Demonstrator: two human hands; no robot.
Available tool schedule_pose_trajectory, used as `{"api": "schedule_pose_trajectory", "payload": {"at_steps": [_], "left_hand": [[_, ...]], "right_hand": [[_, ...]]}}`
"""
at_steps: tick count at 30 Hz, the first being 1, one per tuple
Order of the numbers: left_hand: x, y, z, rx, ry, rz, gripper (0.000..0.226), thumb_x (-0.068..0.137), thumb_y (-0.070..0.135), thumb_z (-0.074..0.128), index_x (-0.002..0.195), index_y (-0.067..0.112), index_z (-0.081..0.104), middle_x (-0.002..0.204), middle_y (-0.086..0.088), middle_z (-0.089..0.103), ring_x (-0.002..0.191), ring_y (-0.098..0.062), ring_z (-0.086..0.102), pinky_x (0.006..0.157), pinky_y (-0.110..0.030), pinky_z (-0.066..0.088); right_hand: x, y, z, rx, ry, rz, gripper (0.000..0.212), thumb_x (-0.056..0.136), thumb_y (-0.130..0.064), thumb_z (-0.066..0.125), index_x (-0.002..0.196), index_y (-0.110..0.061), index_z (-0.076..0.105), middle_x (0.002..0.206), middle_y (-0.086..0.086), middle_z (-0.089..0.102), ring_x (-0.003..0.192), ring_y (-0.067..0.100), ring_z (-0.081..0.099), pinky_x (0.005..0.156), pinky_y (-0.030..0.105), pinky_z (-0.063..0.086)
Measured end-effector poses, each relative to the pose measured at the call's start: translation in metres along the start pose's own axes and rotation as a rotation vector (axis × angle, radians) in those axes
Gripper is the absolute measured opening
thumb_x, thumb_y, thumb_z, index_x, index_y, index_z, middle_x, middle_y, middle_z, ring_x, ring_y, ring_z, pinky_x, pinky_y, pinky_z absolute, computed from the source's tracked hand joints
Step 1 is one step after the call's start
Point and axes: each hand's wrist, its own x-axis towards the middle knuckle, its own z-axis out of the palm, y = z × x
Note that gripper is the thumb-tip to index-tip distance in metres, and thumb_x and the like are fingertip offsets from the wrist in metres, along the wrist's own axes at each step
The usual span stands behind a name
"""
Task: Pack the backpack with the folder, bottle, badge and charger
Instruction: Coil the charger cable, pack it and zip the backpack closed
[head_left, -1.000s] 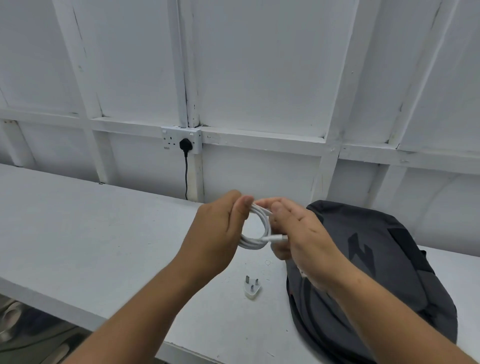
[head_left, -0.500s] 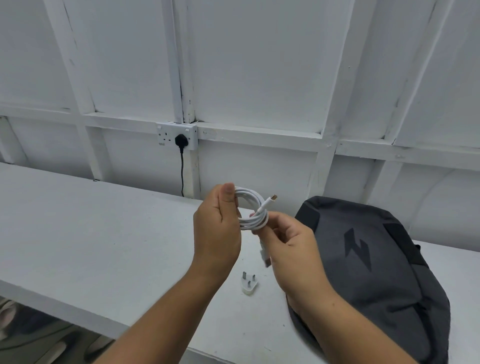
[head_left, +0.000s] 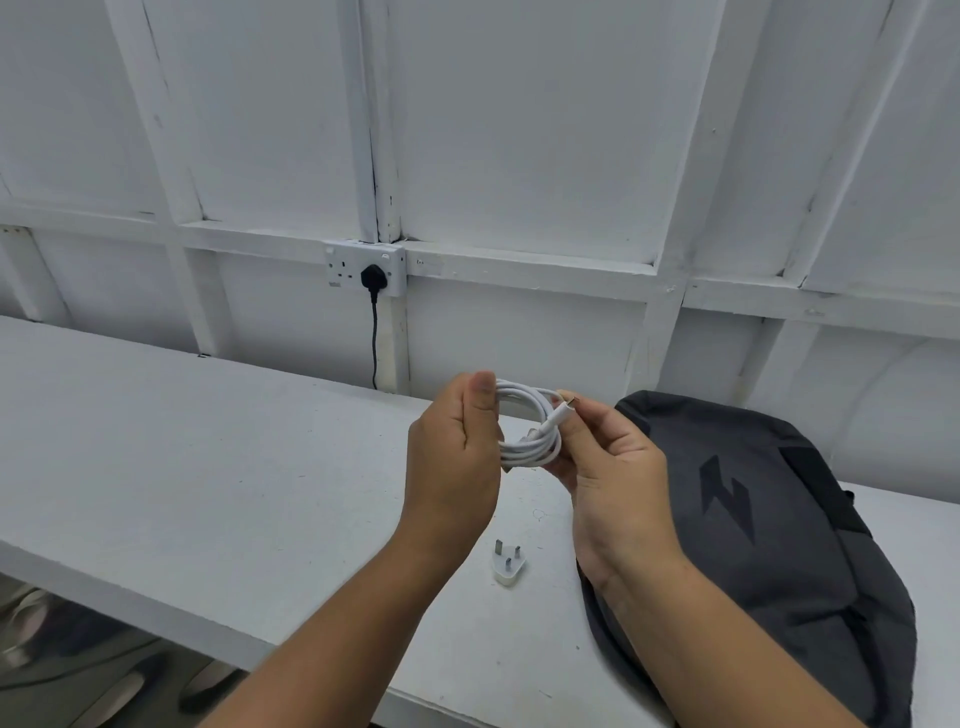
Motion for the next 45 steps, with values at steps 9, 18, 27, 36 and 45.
{"api": "schedule_pose_trajectory", "payload": {"at_steps": [9, 18, 27, 36, 45], "left_hand": [[0.003, -0.002, -0.005, 0.026, -0.152, 0.008, 0.043, 0.094, 0.057, 0.031, 0.069, 0.027, 0.050, 0.060, 0.009, 0.045, 0.054, -0.007, 0.040, 0.053, -0.025, 0.036], [0.008, -0.010, -0.012, 0.134, -0.182, 0.076, 0.041, 0.098, 0.052, 0.031, 0.073, 0.027, 0.051, 0.060, 0.013, 0.049, 0.057, -0.004, 0.046, 0.054, -0.021, 0.038], [0.006, -0.009, -0.010, 0.319, -0.083, 0.288, 0.036, 0.103, 0.048, 0.034, 0.079, 0.027, 0.050, 0.058, 0.010, 0.050, 0.055, -0.011, 0.056, 0.050, -0.021, 0.038], [-0.001, -0.006, -0.006, 0.265, -0.081, 0.279, 0.026, 0.101, 0.045, 0.041, 0.076, 0.039, 0.047, 0.063, 0.023, 0.058, 0.055, -0.004, 0.053, 0.050, -0.013, 0.035], [0.002, 0.005, -0.011, -0.071, -0.004, -0.093, 0.042, 0.106, 0.041, 0.041, 0.084, 0.011, 0.062, 0.060, 0.014, 0.053, 0.058, -0.005, 0.050, 0.057, -0.030, 0.044]], "right_hand": [[0.004, 0.007, -0.004, 0.226, -0.018, 0.213, 0.028, 0.084, -0.015, 0.070, 0.109, -0.005, 0.071, 0.088, 0.007, 0.074, 0.073, 0.014, 0.068, 0.074, 0.026, 0.062], [0.001, 0.005, -0.012, 0.197, -0.094, 0.192, 0.025, 0.084, -0.013, 0.068, 0.107, -0.004, 0.071, 0.100, 0.012, 0.076, 0.084, 0.018, 0.072, 0.074, 0.026, 0.060], [-0.021, 0.011, -0.015, 0.184, -0.295, 0.207, 0.028, 0.092, -0.021, 0.048, 0.098, -0.014, 0.074, 0.095, 0.005, 0.066, 0.092, 0.017, 0.060, 0.091, 0.041, 0.038], [-0.035, 0.013, -0.002, -0.101, -0.346, 0.060, 0.035, 0.097, -0.013, 0.060, 0.131, -0.023, 0.058, 0.122, 0.027, 0.057, 0.118, 0.037, 0.059, 0.108, 0.051, 0.048], [-0.038, 0.007, -0.006, -0.241, -0.316, -0.095, 0.039, 0.105, -0.018, 0.044, 0.143, -0.021, 0.052, 0.106, 0.005, 0.076, 0.090, 0.024, 0.076, 0.085, 0.036, 0.061]]}}
